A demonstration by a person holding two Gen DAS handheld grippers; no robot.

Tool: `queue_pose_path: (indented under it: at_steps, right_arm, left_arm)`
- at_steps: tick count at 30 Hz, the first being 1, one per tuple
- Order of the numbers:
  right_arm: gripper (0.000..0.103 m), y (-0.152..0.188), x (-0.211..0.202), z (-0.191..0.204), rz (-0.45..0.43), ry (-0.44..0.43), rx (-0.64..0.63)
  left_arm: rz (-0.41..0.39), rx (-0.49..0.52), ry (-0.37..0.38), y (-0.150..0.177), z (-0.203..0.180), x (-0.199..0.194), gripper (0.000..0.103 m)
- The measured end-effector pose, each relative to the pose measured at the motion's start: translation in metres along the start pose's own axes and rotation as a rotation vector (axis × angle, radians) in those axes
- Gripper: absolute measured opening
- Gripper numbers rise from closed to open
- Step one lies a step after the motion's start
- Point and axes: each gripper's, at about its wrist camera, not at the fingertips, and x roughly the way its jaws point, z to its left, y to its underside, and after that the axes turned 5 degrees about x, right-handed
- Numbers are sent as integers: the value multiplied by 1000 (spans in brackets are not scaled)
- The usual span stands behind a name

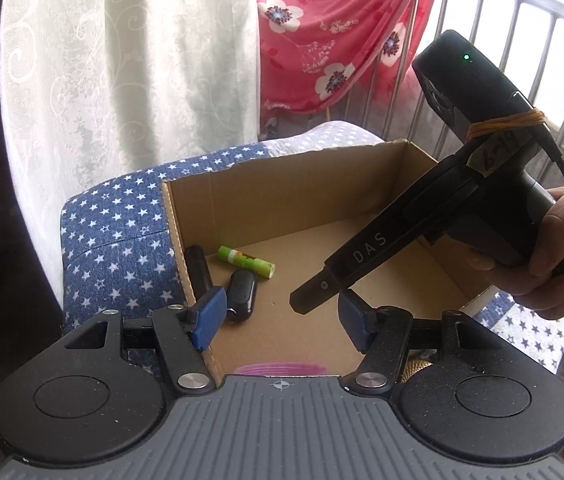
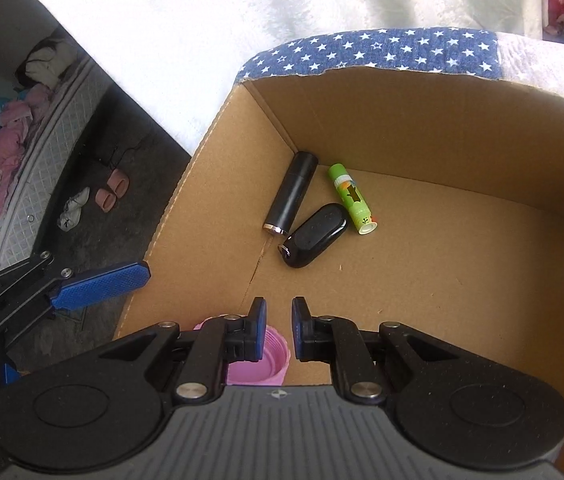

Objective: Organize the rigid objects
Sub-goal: 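Lift the pink lid over the box and release it inside, then move the right gripper to the black tape roll and grip its edge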

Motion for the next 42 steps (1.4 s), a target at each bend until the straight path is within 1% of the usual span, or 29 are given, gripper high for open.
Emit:
queue_pose_path:
  at_steps: [4,7,12,14,16,17,20,24,27,30,32,34,38,42]
  right_arm:
    - [15,13,-33,3,-85,-7,-15]
    - [16,36,-66,7,-163,-30,-34]
    - [16,95,-116,18,-281,-68,-80]
    - [17,120,-127,20,-313,-72,-96]
    - [18,147,-130,23,-334,-60,-110]
    - [18,159,-128,23,-339,-52,-112]
    - [25,186,-114,21,-344,-20,-112]
    - [27,219,-79,20,-367,52,-124]
    - [28,235,-56,20,-356,62,-119]
    - [29,241,-41,23,-371,96,-131]
    - [33,243,-33,24,-379,116,-138]
    - [46,246,-26,24,-384,122,-138]
    - [47,247,-15,21,-375,134,-140]
    - [46,244,-8,16,-370,138,-135]
  left_arm:
    - [-67,4,-19,3,-6,-24,62]
    - [-118,5,-20,10,-14,-48,63]
    - [-165,26,-10,36,-33,-84,64]
    - [-173,28,4,52,-41,-94,65]
    - [-162,33,22,68,-50,-98,66]
    - [-151,35,29,75,-54,-97,66]
    - [-105,45,37,97,-68,-87,66]
    - [-38,65,0,122,-89,-64,66]
    - [-18,89,-45,136,-103,-51,66]
    - [-11,130,-100,147,-115,-42,70]
    - [-1,147,-118,151,-119,-36,70]
    - [14,142,-117,152,-120,-31,70]
    - [26,118,-111,150,-121,-26,70]
    - [42,102,-112,150,-122,-20,69]
